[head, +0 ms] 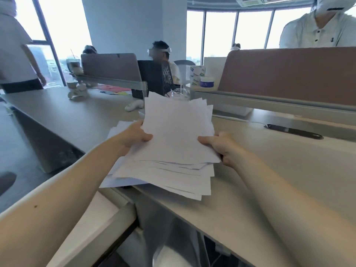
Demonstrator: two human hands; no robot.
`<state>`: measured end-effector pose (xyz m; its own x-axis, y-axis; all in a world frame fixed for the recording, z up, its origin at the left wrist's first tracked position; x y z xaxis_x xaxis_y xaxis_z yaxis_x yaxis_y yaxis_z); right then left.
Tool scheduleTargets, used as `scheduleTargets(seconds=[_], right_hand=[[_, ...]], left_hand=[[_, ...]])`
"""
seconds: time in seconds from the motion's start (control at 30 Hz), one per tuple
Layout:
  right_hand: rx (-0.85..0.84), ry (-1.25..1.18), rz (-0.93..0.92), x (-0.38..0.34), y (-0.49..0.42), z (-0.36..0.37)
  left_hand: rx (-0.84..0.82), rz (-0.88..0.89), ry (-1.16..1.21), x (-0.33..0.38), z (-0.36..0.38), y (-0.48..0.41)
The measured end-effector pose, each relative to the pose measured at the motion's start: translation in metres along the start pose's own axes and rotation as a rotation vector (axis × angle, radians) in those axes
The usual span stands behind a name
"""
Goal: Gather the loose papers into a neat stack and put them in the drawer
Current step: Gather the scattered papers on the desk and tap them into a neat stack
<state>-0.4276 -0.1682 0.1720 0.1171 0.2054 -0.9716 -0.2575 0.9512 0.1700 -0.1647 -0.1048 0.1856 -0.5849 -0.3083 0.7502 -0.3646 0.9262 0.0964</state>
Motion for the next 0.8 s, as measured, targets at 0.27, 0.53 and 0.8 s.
scheduleTargets(seconds=[0.27, 0.53, 0.8], right_hand=[[-0.182, 0.406, 0.022, 0.014, -0.033, 0.075], [-0.07, 0.979, -0.206, 0.024, -0.051, 0.085], [-0.194, 0.724, -0.12, 0.022, -0.047, 0.099]], left_hand=[[0.268, -0.22, -0.025, -0.057, -0.041, -0.025], [0.25, -0.34, -0.449, -0.087, -0.058, -0.019], [0.107, -0.394, -0.426, -0.079, -0.071, -0.015]])
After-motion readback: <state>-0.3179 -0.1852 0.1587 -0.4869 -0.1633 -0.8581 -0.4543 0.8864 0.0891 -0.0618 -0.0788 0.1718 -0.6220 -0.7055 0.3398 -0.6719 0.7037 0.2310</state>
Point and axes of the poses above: each hand's wrist, its own y-axis away from the middle knuckle, its own z-axis out of the palm, x = y × z, the point moved 1 cm from there along -y, towards the middle knuckle, and after that the axes turned 15 degrees about -y, right-handed, at the moved point
